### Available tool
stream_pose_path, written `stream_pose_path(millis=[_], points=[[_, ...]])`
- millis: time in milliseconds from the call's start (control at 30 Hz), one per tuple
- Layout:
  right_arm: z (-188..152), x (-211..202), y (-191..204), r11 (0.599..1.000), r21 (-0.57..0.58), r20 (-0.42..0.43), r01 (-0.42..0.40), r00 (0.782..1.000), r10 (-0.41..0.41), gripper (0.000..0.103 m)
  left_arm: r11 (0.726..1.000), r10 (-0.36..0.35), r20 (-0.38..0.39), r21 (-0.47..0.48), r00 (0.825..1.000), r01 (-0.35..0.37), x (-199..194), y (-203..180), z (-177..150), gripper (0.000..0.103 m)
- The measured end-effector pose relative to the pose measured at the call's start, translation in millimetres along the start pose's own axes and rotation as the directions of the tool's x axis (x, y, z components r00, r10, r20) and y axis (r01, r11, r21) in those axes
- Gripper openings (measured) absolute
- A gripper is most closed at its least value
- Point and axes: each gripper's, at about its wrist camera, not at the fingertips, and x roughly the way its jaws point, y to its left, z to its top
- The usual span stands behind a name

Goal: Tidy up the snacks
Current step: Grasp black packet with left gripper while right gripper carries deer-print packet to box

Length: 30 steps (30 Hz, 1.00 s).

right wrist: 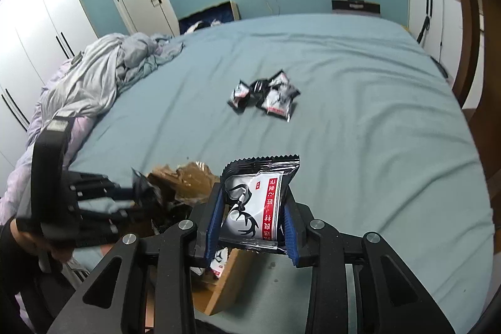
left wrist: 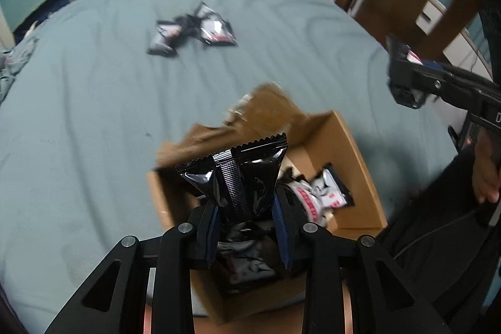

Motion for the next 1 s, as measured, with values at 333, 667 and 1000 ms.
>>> stream_pose_path(millis=[333,667,1000], points=[[2,4,7,1.000,-0.001,-0.008,-0.004,1.000,0.004,0.033,0.991,0.133,0.059,-0.039,0.989,-0.131,-5,4,-2,0.082],[-4,11,36,0.988,-0.107,-0.059,-0.110,0.993,0.104,0.034,0.963,0.227,0.083,-0.165,0.970,-0.211,-14,30,-2,0.082],[-6,29,49,0.974,-0.132,-0.188,-0.182,0.970,0.156,0.037,0.961,0.244,0.073,-0.152,0.967,-0.231,-11,27,-1,0.082]])
